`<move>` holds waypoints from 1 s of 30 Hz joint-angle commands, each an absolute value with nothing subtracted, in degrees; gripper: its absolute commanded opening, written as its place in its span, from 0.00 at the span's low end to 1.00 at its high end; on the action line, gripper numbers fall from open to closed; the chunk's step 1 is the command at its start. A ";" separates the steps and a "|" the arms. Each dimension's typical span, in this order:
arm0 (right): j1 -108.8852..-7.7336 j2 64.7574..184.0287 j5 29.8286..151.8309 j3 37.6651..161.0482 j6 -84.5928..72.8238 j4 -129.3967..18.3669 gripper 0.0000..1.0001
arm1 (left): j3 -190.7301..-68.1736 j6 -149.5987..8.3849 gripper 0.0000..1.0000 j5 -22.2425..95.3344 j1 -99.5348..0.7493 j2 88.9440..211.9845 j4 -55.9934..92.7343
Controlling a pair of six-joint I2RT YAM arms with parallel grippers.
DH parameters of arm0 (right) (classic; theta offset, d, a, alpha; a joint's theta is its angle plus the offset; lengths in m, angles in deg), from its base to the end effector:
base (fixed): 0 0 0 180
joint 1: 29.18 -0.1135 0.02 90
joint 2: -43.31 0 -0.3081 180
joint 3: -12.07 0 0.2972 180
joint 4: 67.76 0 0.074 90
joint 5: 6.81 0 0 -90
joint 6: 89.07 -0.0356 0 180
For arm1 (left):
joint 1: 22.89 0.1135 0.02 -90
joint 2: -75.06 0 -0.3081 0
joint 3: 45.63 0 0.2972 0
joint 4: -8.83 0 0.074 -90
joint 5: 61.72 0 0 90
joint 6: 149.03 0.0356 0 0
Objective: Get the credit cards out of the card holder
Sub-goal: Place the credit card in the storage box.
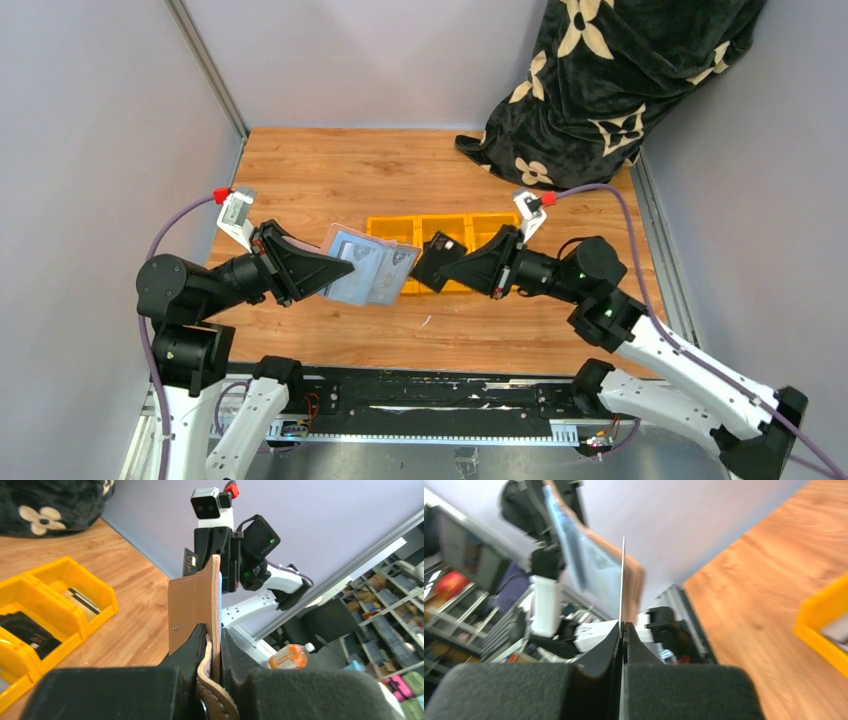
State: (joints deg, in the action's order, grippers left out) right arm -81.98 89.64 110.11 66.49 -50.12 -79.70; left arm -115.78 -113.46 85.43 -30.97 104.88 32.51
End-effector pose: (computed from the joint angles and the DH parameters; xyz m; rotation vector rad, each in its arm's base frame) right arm 0.1086 0.1697 0.4144 -0.5072 1.4121 1.8065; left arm 0.0638 -0.0393 0.4858 0.3610 1.5628 -1.5048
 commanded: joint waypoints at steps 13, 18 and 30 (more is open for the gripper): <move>-65.97 114.51 98.19 83.86 -27.26 -33.99 0.00 | -120.08 -103.05 0.00 84.50 -30.98 105.52 42.07; -66.00 126.71 95.98 89.88 -23.98 -32.26 0.00 | -119.25 -104.88 0.00 84.62 -30.96 104.63 40.49; -66.01 148.20 98.14 102.74 -20.73 -28.59 0.00 | -119.03 -107.69 0.00 84.94 -30.98 104.07 37.99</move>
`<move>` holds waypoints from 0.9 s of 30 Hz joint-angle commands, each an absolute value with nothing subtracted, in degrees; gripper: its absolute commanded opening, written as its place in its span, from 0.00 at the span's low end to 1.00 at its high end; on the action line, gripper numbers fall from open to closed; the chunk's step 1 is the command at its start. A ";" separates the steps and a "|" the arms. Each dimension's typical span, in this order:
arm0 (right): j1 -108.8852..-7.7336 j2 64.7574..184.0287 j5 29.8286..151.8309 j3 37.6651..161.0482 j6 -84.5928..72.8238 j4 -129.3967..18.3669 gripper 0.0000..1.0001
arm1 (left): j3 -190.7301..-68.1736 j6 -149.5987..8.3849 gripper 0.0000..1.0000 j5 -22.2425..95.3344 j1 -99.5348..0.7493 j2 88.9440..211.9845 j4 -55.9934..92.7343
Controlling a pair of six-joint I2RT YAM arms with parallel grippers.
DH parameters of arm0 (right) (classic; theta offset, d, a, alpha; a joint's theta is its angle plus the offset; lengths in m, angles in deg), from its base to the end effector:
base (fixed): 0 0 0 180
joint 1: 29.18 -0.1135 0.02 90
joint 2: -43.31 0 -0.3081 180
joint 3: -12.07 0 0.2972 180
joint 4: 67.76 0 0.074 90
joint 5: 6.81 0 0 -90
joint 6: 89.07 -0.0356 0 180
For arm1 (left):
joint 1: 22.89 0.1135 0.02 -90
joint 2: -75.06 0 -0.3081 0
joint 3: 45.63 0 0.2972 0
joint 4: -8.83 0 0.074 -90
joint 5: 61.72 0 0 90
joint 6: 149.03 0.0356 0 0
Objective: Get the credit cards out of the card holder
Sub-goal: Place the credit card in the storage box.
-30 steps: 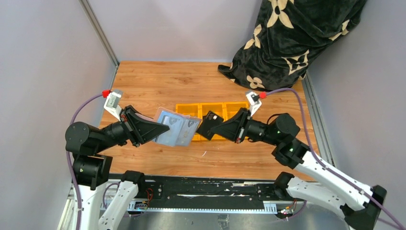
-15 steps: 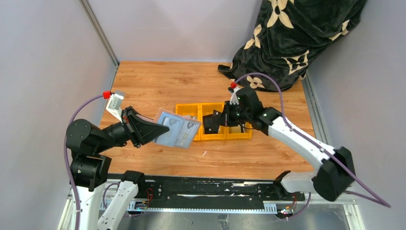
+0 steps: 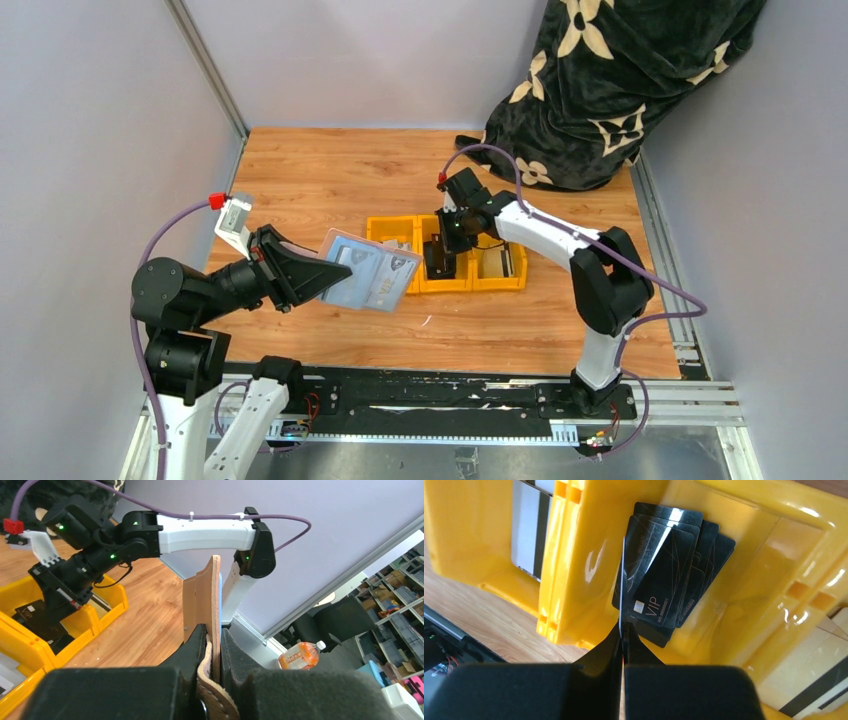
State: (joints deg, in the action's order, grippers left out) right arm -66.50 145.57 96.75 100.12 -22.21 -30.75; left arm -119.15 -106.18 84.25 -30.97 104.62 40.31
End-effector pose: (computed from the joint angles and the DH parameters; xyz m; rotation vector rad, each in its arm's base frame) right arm 0.3461 0.2743 0.2570 -0.4254 2.5456 0.7218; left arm 0.0529 -0.0373 0.4921 0.3913 1.5739 -1.4176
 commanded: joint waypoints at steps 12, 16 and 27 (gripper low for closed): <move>-66.27 147.28 94.08 100.65 -23.69 -32.15 0.33 | -118.68 -109.06 0.00 85.41 -30.98 104.06 36.72; -66.70 141.59 91.27 99.21 -25.15 -32.91 0.46 | -118.65 -109.67 0.00 85.48 -30.98 104.11 35.90; -72.59 112.39 100.32 85.14 -31.96 -53.64 0.74 | -119.34 -111.83 0.00 84.58 -30.98 104.48 32.45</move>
State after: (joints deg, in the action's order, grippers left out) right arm -70.50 123.34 92.05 94.64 -27.47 -38.94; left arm -119.06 -110.14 84.64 -30.97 104.62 35.96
